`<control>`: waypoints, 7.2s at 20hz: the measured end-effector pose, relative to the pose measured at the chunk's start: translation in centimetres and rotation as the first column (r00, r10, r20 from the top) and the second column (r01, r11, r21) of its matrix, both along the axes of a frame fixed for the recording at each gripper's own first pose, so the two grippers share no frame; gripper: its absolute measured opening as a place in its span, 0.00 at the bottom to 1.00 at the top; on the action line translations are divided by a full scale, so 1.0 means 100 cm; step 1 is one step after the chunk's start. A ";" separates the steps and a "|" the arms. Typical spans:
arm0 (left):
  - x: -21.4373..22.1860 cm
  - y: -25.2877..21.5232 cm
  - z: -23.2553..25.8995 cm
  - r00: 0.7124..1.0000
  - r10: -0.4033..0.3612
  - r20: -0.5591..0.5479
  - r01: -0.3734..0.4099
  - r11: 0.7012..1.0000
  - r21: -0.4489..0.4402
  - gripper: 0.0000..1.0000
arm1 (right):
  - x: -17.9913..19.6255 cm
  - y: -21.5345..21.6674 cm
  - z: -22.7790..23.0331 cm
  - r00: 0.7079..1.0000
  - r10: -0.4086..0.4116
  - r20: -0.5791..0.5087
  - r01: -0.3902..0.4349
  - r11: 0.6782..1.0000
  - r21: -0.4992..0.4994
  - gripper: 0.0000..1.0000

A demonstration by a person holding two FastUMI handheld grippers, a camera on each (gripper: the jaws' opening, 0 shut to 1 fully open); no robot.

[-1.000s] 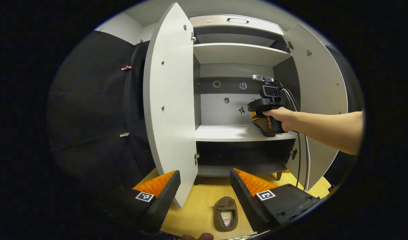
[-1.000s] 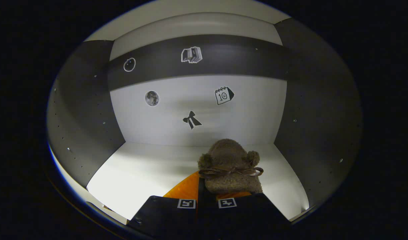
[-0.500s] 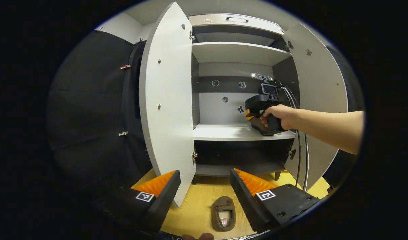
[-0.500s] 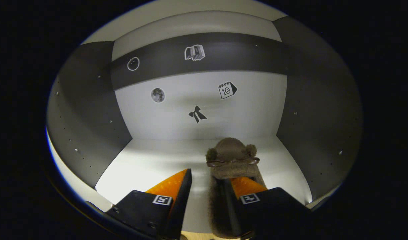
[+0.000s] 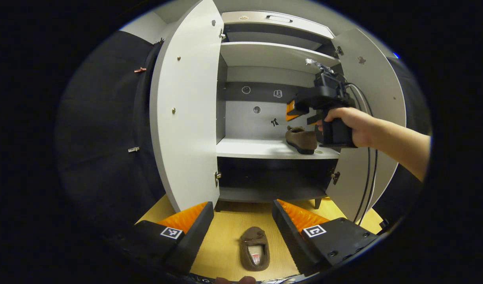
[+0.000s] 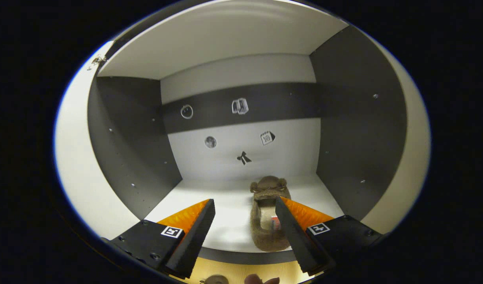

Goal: Grab one shoe with the right hand and put it into the shoe cabinet, grab the other shoe with the left hand and put it into the shoe cabinet; then close the right door with the right hand and the left door with the left hand.

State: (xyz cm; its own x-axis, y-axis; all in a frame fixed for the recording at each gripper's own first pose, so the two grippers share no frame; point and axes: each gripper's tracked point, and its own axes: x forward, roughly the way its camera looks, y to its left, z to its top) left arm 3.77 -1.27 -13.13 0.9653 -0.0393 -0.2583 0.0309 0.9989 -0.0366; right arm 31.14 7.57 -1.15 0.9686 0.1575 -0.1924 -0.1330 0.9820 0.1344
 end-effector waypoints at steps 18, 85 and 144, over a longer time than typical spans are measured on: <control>0.036 -0.025 -0.247 0.944 -0.122 -0.306 0.142 0.989 0.042 0.82 | -0.242 -0.093 0.013 0.991 -0.033 0.129 0.034 0.999 0.000 0.98; 0.427 -0.064 0.063 0.993 0.019 -0.117 0.015 0.959 0.282 0.14 | -0.309 -0.245 -0.006 0.963 -0.249 0.100 0.251 0.968 -0.010 0.99; -0.017 0.021 0.158 0.983 0.065 0.170 -0.082 0.992 0.096 0.96 | -0.240 -0.193 0.062 0.969 -0.087 0.233 0.072 0.995 0.072 1.00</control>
State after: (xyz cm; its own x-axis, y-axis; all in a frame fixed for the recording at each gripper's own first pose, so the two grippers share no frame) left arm 2.07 0.80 2.63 0.9944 0.0518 -0.0926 -0.0459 0.9968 0.0649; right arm 7.10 -11.73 5.06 0.9953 0.0829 0.0505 -0.0903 0.9812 0.1705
